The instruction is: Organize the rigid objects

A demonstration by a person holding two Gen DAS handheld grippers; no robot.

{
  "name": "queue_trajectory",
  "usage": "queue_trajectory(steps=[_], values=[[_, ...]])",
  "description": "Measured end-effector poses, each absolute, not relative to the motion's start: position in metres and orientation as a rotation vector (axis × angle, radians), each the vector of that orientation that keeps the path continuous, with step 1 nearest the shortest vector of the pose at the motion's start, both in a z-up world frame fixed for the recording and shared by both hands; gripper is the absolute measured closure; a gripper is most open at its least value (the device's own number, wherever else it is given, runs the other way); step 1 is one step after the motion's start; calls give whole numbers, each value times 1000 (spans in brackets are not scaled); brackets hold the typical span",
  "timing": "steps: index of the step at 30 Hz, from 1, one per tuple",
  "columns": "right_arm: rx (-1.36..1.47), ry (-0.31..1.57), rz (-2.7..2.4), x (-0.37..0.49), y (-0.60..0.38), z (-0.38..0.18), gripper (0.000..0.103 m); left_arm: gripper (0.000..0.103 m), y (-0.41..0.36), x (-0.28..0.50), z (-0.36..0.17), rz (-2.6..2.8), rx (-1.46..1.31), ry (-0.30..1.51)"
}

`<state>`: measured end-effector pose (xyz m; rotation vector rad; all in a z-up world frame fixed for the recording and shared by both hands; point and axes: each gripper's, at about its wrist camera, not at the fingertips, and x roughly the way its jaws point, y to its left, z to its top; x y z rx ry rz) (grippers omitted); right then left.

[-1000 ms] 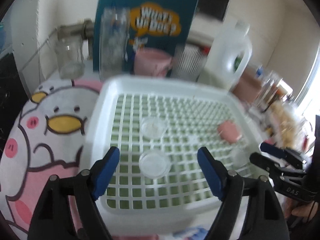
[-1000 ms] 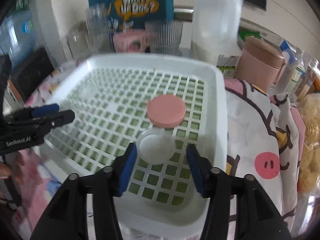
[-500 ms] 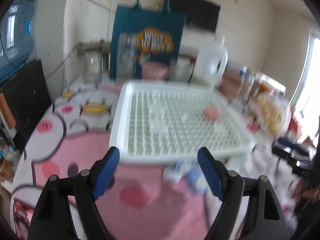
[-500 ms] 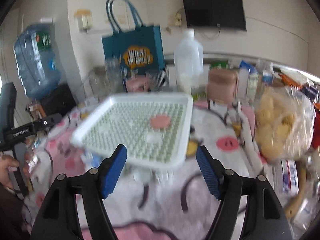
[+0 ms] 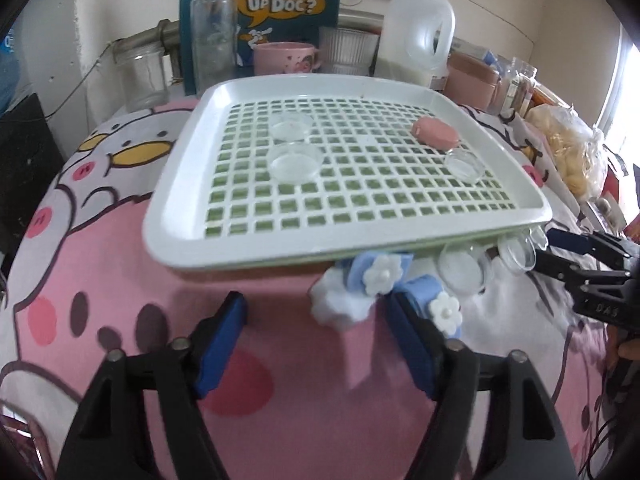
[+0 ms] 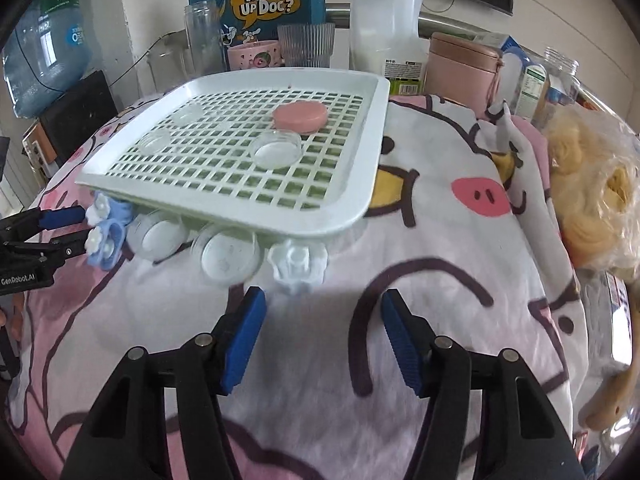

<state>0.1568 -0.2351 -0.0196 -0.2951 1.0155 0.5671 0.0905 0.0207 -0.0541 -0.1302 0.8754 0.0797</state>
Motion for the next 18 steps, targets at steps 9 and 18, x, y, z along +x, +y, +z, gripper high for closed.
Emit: queue_trajectory(steps=[9,18], values=[[-293,1006,638,152,-222,-20,76,71,10,82,-53,-2,-116,867],[-185,961,704,110,-231,2,76,71,17,39,-41,4,-187,816]])
